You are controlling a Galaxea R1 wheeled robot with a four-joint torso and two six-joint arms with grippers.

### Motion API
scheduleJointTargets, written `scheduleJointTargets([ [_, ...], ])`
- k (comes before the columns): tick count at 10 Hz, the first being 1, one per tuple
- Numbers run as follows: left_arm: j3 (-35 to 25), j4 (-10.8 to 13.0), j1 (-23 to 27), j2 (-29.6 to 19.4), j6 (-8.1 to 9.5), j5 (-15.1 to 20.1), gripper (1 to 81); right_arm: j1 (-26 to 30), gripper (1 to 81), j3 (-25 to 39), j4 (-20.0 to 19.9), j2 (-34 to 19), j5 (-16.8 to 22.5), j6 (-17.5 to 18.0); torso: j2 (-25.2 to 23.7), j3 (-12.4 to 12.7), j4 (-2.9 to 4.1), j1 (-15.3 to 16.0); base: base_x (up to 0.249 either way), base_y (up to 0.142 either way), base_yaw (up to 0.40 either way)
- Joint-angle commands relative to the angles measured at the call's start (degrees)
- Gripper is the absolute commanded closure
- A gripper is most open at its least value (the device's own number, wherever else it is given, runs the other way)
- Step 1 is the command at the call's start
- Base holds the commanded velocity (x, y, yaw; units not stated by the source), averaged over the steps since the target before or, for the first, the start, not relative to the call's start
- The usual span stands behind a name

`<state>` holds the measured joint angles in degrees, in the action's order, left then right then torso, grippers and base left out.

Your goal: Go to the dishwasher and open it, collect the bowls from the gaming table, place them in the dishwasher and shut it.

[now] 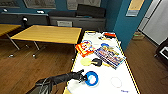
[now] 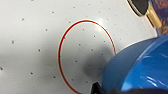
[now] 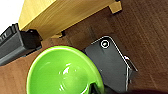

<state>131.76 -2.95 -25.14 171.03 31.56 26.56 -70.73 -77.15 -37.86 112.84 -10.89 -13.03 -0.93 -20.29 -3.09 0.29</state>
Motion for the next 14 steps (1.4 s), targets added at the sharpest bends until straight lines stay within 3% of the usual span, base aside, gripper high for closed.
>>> scheduleJointTargets([
  [1,-3.1,3.6,7.8,0.4,-0.18,5.0,81.1,3.4,81.1,0.4,0.3,-3.1,5.3,0.1,0.0,0.0,0.00,0.0,0.000,0.000,0.000],
  [3,-13.7,3.0,11.2,-5.1,-0.10,5.4,81.1,3.6,81.1,0.6,0.3,-3.6,5.6,0.2,0.0,0.0,0.00,0.0,0.000,0.000,0.000],
  [4,-22.6,2.5,14.3,-10.5,0.59,5.3,81.1,3.6,81.1,0.6,0.4,-3.9,5.7,0.2,0.0,0.0,0.00,0.0,0.000,0.000,0.000],
  [5,-28.9,2.4,17.2,-14.7,2.61,5.3,81.1,3.4,81.1,0.5,0.4,-4.0,5.7,0.2,0.0,0.0,0.00,0.0,0.000,0.000,0.000],
  [7,-42.7,2.9,20.2,-25.5,3.51,5.4,81.1,3.0,81.1,0.7,0.4,-4.1,5.7,0.2,0.0,0.0,0.00,0.0,0.000,0.000,0.000],
  [11,-64.9,4.5,17.1,-51.2,2.89,5.5,81.1,-0.6,81.1,0.0,0.9,-5.2,6.8,-0.1,0.0,0.0,0.00,0.0,0.000,0.000,0.000],
  [14,-77.1,11.7,7.9,-67.2,2.37,4.8,81.1,-4.0,81.1,-0.2,2.1,-4.9,6.6,-0.2,0.0,0.0,0.00,0.0,0.000,0.000,0.000],
])
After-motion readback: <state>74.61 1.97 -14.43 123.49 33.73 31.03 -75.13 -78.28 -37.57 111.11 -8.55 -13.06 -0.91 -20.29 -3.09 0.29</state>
